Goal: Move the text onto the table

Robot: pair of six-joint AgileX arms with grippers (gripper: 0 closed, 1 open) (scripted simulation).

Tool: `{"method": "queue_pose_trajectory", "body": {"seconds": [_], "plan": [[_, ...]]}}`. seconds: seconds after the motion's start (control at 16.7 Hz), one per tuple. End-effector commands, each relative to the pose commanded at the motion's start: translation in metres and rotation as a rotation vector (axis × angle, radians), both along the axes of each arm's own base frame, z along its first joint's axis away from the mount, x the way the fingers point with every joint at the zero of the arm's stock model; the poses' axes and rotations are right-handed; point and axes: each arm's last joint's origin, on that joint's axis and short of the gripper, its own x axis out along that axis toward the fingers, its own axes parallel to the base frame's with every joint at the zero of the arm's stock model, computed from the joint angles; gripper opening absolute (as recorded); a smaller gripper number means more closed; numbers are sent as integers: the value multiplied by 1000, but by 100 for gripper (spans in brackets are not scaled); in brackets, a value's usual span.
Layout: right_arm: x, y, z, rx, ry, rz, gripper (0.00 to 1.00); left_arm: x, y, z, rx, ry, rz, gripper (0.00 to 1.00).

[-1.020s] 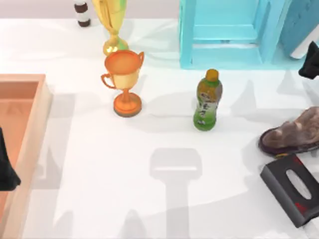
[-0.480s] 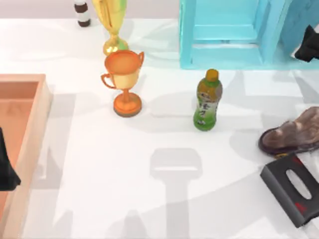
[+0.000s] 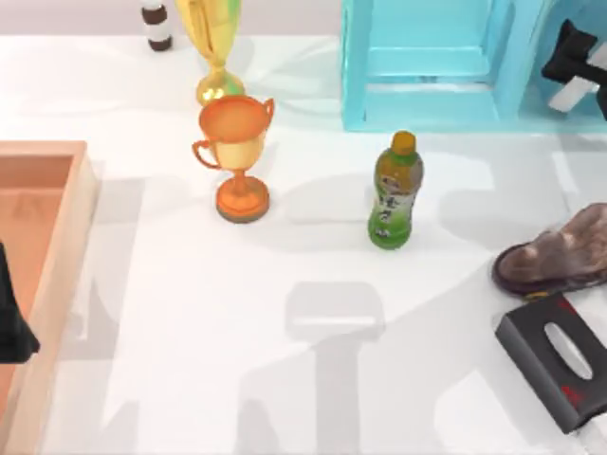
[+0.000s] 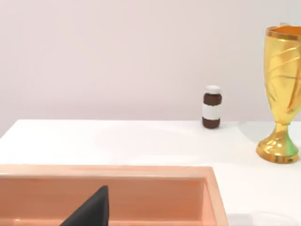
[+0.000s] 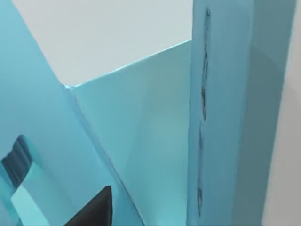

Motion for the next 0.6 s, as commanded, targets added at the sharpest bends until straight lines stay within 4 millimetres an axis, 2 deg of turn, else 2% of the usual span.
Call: {"method": "queue_pose_trajectory", "body": {"seconds": [0.3, 0.6], "plan": [[3, -2, -3, 0, 1, 0, 100, 0, 0, 0, 0, 0, 0, 100], [3, -2, -3, 0, 1, 0, 62, 0, 0, 0, 0, 0, 0, 100]]}}
